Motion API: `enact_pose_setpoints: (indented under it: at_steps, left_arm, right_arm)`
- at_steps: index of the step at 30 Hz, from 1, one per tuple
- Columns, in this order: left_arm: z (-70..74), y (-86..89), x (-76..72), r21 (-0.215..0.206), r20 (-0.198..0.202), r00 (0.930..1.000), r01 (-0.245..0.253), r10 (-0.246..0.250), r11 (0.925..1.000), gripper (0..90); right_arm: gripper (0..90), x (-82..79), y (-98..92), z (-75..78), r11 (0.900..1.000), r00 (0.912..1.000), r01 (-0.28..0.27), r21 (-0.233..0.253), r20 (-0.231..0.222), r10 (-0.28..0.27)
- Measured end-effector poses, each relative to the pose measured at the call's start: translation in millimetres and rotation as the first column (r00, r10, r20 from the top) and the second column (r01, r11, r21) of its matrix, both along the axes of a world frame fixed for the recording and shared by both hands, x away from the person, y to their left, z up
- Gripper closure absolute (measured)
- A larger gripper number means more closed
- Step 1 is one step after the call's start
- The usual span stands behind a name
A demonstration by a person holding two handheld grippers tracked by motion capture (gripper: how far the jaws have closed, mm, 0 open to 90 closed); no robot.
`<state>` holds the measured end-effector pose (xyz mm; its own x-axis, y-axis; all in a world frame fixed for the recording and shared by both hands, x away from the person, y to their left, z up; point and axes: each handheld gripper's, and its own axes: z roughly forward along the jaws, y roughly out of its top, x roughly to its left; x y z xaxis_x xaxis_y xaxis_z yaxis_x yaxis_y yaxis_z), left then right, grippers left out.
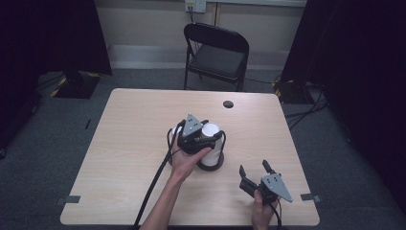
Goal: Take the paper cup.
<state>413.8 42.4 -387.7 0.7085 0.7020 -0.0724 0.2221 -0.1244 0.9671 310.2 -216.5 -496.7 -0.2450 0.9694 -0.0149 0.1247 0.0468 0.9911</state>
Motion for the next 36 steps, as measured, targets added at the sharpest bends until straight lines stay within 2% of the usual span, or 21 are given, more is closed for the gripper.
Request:
enact_pose_setpoints:
  at_steps: [4, 8, 10, 14, 23, 26, 30, 33, 36]
  left_arm:
    - [4.5, 2.6, -1.2, -0.025, 0.017, 0.9998, -0.008, 0.008, 0.9996, 35.5]
    - [8.8, 3.1, -0.1, -0.010, 0.019, 0.9998, -0.008, 0.008, 0.9999, 35.5]
    - [10.5, 2.5, -0.1, -0.019, 0.023, 0.9997, -0.002, 0.003, 0.9998, 35.6]
    - [13.9, 0.9, 0.2, -0.010, 0.029, 0.9996, 0.000, 0.000, 1.0000, 35.6]
    - [17.9, 3.2, -0.6, -0.032, 0.044, 0.9990, 0.003, -0.001, 0.9995, 35.6]
    - [18.6, 2.1, -1.2, -0.021, 0.067, 0.9977, 0.002, -0.001, 0.9998, 35.7]
    - [22.3, 2.1, -1.6, -0.023, 0.077, 0.9970, -0.003, 0.005, 0.9997, 35.7]
    - [25.0, 1.8, -2.1, -0.009, 0.083, 0.9966, 0.000, 0.001, 1.0000, 35.7]
    - [26.5, 2.5, -2.0, -0.019, 0.081, 0.9967, 0.001, 0.000, 0.9998, 35.7]
  right_arm:
    - [13.4, 0.3, 0.3, 0.0, 1.000, 1.0000, 0.001, -0.002, -0.001, -0.001]
    - [13.5, 0.5, 0.4, 0.0, 1.000, 1.0000, -0.001, -0.005, -0.002, 0.001]
    - [13.5, 0.6, 0.4, 0.0, 1.000, 1.0000, -0.001, -0.004, -0.002, 0.001]
    - [13.5, 0.6, 0.3, 0.0, 1.000, 1.0000, -0.002, -0.004, -0.001, 0.002]
    - [13.5, 0.4, 0.3, 0.0, 1.000, 1.0000, -0.002, -0.002, -0.003, 0.002]
    - [13.5, 0.4, 0.4, 0.0, 1.000, 1.0000, -0.002, -0.003, -0.003, 0.002]
    - [13.5, 0.3, 0.3, 0.0, 1.000, 1.0000, -0.002, -0.003, -0.002, 0.002]
    - [13.5, 0.2, 0.3, 0.0, 1.000, 1.0000, -0.002, -0.002, -0.001, 0.002]
    - [13.5, 0.2, 0.1, 0.0, 1.000, 1.0000, -0.003, -0.001, -0.001, 0.003]
